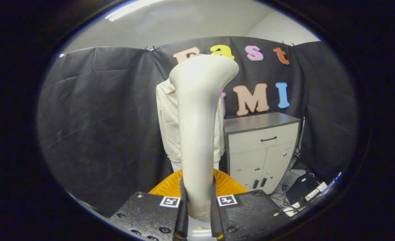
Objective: Iron the clothes twice with a garment steamer, once on the left side and once on the right side.
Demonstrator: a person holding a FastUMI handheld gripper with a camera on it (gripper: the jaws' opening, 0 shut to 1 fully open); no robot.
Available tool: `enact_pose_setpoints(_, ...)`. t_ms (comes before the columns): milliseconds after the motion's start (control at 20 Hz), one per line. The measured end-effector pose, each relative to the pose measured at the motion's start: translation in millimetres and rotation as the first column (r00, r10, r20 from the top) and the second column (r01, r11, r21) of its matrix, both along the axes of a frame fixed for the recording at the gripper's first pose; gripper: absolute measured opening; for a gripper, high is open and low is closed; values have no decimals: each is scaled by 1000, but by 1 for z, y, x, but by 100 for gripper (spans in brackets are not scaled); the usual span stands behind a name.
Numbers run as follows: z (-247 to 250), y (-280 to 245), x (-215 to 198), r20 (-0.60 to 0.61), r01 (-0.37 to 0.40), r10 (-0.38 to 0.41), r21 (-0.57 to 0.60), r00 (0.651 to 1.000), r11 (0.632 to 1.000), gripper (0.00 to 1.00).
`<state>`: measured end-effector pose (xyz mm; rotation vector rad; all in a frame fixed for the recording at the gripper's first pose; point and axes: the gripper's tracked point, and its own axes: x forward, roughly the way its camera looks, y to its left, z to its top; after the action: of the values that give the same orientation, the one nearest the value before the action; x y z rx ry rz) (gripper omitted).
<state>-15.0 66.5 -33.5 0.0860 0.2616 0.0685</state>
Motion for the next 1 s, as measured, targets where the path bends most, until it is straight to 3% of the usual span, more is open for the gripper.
enact_pose_setpoints(400, 49, -22, -7, 96, 1, -2, 4, 995, 1000, 26)
enact_pose_setpoints(1000, 53, -33, 15, 102, 26, -27, 8, 994, 1000, 26)
